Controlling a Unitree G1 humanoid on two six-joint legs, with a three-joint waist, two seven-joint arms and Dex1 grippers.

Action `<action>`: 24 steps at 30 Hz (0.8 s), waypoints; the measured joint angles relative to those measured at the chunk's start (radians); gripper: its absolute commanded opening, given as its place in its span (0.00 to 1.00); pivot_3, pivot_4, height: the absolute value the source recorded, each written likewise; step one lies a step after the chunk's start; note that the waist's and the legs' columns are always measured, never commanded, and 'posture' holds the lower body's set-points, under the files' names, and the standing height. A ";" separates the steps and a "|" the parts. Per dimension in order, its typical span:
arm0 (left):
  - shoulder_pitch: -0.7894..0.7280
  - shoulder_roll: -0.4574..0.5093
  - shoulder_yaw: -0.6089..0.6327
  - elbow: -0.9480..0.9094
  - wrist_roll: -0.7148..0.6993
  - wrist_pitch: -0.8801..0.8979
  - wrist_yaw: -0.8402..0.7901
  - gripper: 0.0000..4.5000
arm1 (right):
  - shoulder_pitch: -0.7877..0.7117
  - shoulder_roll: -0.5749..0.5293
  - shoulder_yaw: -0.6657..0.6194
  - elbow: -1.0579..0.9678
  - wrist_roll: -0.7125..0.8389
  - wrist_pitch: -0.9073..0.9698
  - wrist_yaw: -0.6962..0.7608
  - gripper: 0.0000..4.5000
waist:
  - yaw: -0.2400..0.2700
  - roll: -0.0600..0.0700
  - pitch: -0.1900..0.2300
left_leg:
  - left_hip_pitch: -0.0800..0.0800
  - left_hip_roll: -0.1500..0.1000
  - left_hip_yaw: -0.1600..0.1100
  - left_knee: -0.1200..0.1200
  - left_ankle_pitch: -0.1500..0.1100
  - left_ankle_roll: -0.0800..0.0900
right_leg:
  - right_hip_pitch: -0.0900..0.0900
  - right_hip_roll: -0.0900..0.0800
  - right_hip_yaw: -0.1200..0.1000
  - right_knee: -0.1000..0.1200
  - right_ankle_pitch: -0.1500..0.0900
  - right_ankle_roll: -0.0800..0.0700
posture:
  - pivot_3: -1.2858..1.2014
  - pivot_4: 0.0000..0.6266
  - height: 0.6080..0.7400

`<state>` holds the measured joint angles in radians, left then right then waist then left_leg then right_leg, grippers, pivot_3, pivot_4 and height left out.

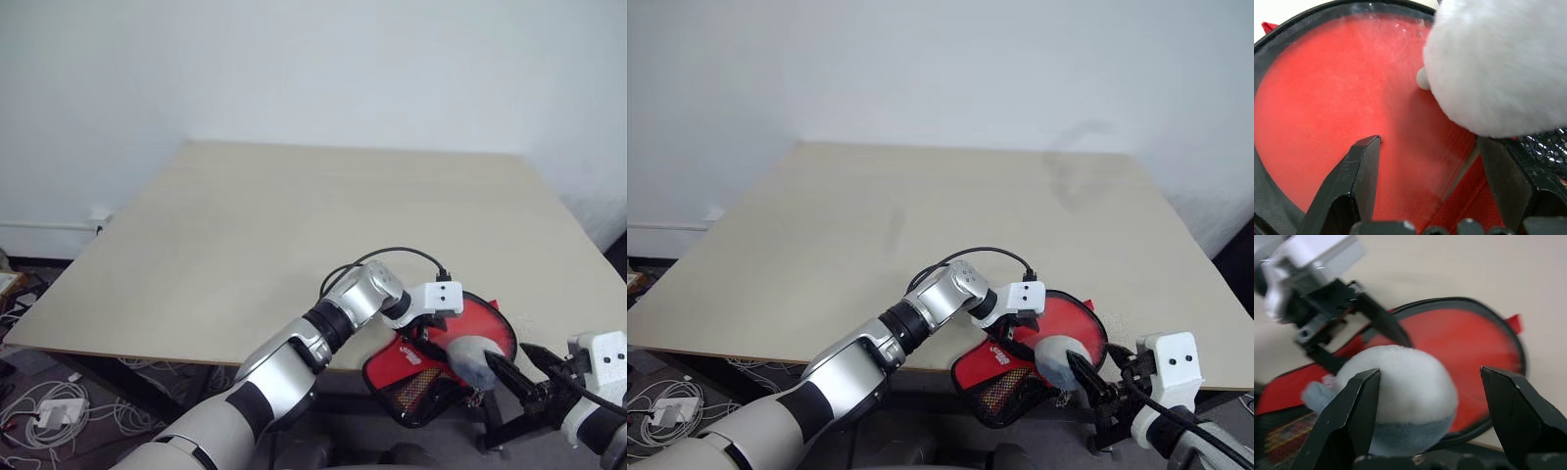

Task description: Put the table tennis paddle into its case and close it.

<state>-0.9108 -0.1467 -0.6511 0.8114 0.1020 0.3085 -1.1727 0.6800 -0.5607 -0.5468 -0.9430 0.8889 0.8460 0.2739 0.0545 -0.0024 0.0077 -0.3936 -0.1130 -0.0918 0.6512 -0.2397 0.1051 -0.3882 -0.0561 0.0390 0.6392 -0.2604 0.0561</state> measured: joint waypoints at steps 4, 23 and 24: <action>0.000 0.000 0.000 0.000 0.000 0.000 0.000 0.73 | -0.012 -0.059 0.012 0.025 0.041 0.043 0.021 0.78 | 0.000 -0.001 0.000 | 0.000 0.000 0.000 0.001 0.000 0.001 | 0.000 0.000 0.000 0.000 0.000 0.000 | 0.52 0.00 1.00; 0.001 0.000 0.000 0.000 0.000 0.003 0.001 0.73 | -0.109 -0.106 0.127 0.092 0.078 0.124 0.010 0.29 | 0.000 -0.004 -0.001 | 0.000 0.000 0.000 0.001 -0.001 0.001 | 0.000 0.000 0.000 0.000 0.000 0.000 | 0.52 0.00 1.00; 0.001 0.000 0.000 0.000 -0.002 0.003 0.001 0.73 | -0.081 -0.109 0.107 0.087 0.078 0.112 0.030 0.22 | 0.000 -0.004 -0.001 | -0.001 0.000 0.000 0.001 -0.001 0.001 | 0.000 0.000 0.000 0.000 0.000 0.000 | 0.52 0.00 1.00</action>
<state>-0.9101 -0.1467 -0.6512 0.8112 0.1002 0.3116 -1.1722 0.5988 -0.6698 -0.4396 -0.8558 0.9672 0.9580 0.3040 0.0545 -0.0063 0.0070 -0.3942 -0.1129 -0.0918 0.6524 -0.2407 0.1062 -0.3884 -0.0564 0.0387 0.6391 -0.2603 0.0564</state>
